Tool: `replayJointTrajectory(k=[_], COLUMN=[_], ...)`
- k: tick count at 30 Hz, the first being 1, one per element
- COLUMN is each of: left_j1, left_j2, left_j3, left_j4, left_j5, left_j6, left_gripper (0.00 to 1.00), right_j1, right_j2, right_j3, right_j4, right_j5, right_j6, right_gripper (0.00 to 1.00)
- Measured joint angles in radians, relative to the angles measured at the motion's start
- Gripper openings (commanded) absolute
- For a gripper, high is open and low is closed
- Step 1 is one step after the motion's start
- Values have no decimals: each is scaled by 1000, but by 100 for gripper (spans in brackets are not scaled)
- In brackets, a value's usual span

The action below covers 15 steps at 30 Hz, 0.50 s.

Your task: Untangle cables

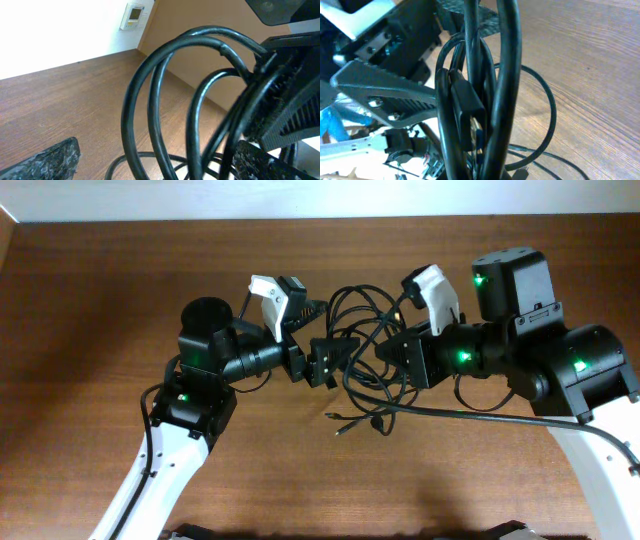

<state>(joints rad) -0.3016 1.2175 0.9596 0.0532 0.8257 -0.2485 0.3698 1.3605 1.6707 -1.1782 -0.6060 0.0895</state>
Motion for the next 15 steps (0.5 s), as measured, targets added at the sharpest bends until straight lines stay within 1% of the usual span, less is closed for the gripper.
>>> replayJointTrajectory(k=[2, 3, 4, 5, 6, 7, 8, 10, 11, 14, 15], left_j1=[-1, -5, -9, -16, -24, -34, -41, -43, -42, -37, -36], left_j2=[0, 0, 0, 0, 0, 0, -1, -4, -5, -2, -2], left_j3=[0, 0, 0, 0, 0, 0, 0, 0, 0, 0, 0], left_j4=[-2, -4, -4, -4, -4, -3, -3, 1, 0, -7, -8], left_j5=[0, -2, -3, -4, -3, 3, 13, 19, 17, 0, -2], left_j6=[2, 3, 3, 8, 6, 6, 6, 3, 4, 7, 6], left_gripper=[99, 90, 49, 13, 0, 0, 0, 0, 0, 0, 0], right_j1=[0, 0, 0, 0, 0, 0, 0, 0, 0, 0, 0], right_j2=[0, 0, 0, 0, 0, 0, 1, 2, 2, 2, 2], right_j3=[0, 0, 0, 0, 0, 0, 0, -1, -1, -1, -1], right_j4=[0, 1, 0, 1, 0, 2, 2, 0, 0, 0, 0], right_j5=[-24, -40, -52, -60, -66, -66, -66, -65, -67, -66, -66], right_j6=[-11, -15, -18, -19, -19, -19, -19, -25, -24, -26, -26], right_gripper=[4, 4, 4, 4, 4, 4, 8, 32, 37, 38, 48])
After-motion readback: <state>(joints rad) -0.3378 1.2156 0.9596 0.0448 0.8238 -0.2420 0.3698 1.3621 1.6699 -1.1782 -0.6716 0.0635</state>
